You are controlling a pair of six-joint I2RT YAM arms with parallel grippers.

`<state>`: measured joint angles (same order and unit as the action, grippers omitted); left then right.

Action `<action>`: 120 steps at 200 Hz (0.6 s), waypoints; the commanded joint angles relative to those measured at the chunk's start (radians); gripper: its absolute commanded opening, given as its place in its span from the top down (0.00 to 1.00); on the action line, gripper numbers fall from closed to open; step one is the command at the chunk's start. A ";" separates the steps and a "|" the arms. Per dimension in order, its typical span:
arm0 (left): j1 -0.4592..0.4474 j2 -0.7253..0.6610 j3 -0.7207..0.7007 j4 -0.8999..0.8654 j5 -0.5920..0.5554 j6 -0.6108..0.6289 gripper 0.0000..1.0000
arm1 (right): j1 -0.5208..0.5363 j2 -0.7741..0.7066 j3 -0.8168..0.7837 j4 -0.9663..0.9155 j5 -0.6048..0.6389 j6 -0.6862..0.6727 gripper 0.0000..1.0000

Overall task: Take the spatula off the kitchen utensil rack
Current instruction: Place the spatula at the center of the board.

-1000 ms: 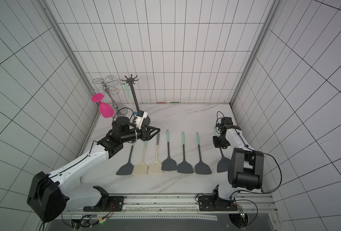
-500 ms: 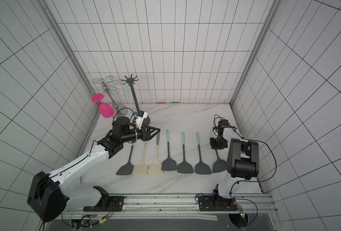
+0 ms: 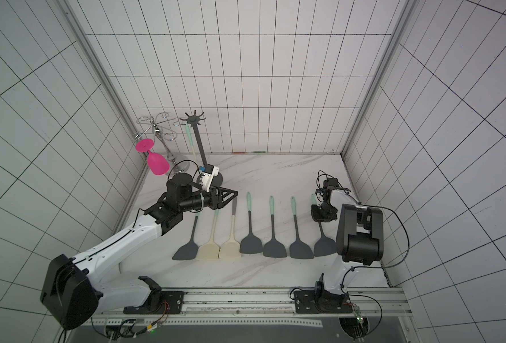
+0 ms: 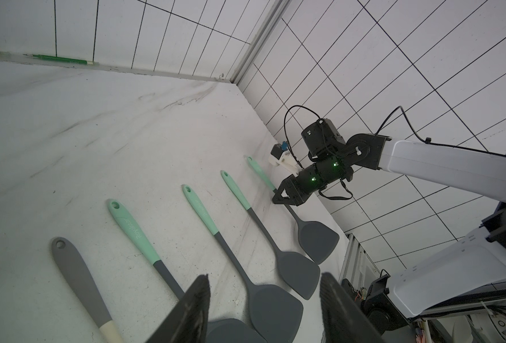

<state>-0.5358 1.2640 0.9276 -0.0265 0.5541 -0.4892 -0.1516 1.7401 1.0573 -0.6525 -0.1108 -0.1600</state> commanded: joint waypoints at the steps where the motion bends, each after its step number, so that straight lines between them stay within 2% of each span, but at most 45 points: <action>1: 0.000 0.008 -0.003 -0.004 0.001 0.008 0.43 | 0.013 0.001 -0.024 -0.011 -0.001 0.015 0.78; 27: 0.000 0.002 -0.003 -0.005 0.002 0.008 0.43 | 0.013 -0.013 -0.023 -0.016 0.003 0.017 0.73; 73: 0.000 -0.006 -0.001 -0.009 -0.003 0.012 0.43 | 0.013 -0.043 -0.014 -0.034 0.027 0.038 0.72; 120: 0.006 -0.012 0.002 -0.013 -0.009 0.014 0.43 | 0.024 -0.166 0.001 -0.044 0.030 0.088 0.69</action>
<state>-0.5358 1.2636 0.9276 -0.0273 0.5537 -0.4889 -0.1478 1.6600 1.0573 -0.6659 -0.0868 -0.1154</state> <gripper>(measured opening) 0.568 0.300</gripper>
